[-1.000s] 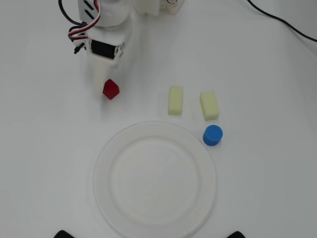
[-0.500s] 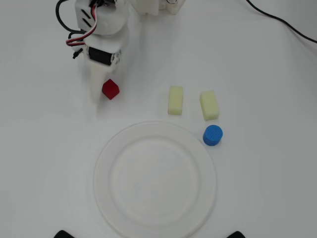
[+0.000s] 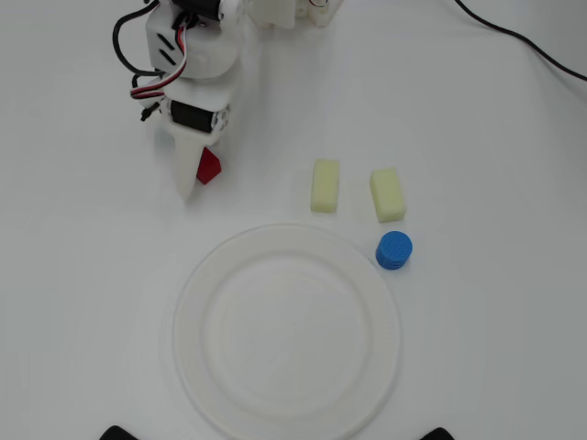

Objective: Grasp a red block and put it in the dish.

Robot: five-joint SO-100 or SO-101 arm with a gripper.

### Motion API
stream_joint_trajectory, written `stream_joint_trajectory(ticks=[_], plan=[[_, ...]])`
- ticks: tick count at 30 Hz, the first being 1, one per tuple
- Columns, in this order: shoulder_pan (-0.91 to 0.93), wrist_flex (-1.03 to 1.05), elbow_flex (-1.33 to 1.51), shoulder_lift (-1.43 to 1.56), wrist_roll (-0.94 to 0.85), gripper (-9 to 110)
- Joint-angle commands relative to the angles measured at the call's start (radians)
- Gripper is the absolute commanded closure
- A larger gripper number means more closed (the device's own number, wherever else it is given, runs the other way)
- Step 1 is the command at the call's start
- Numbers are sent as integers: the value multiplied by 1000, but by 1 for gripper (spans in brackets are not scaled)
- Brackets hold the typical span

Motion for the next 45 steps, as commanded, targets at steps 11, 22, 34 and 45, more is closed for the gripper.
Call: stream_joint_trajectory(ticks=[11,22,34,45], plan=[[2,-21,-2,-11,-18,88],[17,-34,43,146,-72,101],[-239,-252,350,897,-224,101],[-370,-265,29,407,-34,101]])
